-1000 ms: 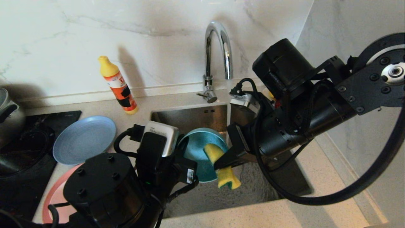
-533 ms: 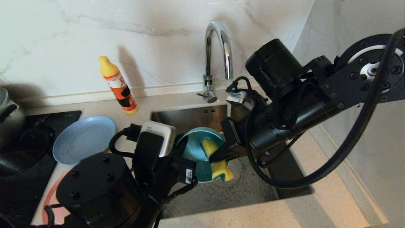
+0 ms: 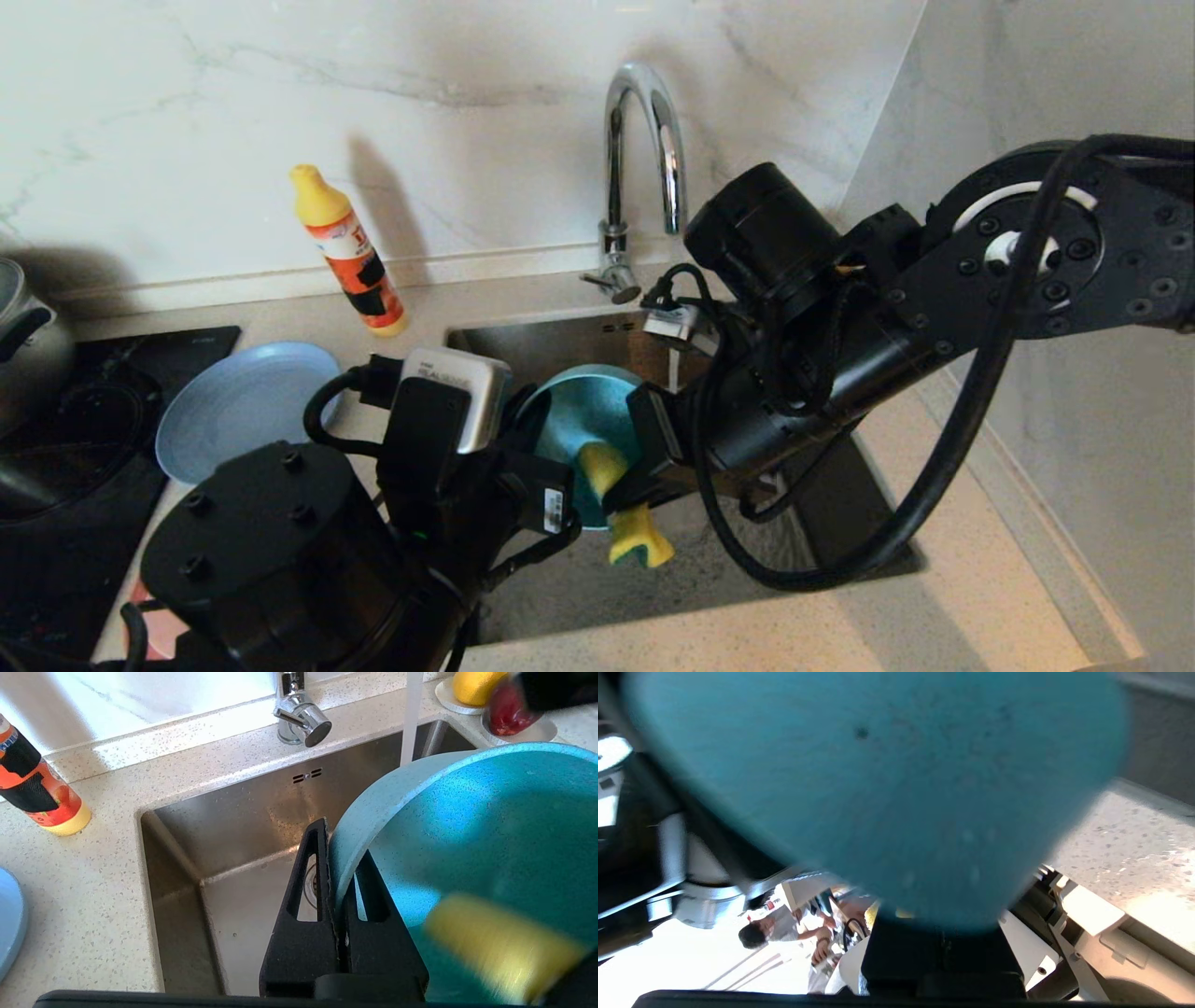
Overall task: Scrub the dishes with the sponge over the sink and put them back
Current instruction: Wipe the bowl
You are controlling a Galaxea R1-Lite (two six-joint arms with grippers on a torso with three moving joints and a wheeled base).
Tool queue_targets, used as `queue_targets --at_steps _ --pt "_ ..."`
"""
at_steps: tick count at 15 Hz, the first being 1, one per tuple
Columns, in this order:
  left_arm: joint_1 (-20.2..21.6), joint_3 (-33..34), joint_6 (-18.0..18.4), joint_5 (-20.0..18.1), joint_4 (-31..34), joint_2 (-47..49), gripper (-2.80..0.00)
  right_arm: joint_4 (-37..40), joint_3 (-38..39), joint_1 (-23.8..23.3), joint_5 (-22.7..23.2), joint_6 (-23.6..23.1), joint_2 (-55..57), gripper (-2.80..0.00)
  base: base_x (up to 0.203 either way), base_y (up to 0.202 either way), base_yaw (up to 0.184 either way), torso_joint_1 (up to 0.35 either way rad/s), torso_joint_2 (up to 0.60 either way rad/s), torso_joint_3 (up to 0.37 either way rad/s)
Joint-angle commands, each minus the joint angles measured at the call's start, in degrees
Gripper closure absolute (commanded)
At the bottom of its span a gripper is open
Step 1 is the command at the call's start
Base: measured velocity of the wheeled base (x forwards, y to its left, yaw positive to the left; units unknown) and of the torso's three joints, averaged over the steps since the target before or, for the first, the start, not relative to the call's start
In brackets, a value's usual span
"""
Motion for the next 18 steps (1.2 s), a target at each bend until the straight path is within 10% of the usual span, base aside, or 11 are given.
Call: queue_targets --at_steps 1,18 --pt "0.0 0.1 0.0 0.2 -0.4 -0.1 0.00 0.1 -0.7 1.7 0.1 0.1 1.5 0.00 0.000 0.000 0.000 0.000 0.00 0.000" --pt "0.0 -0.4 0.0 0.3 -0.4 0.0 0.00 5.3 -3.1 -3.1 0.1 0.0 -4.9 0.00 0.000 0.000 0.000 0.000 0.00 0.000"
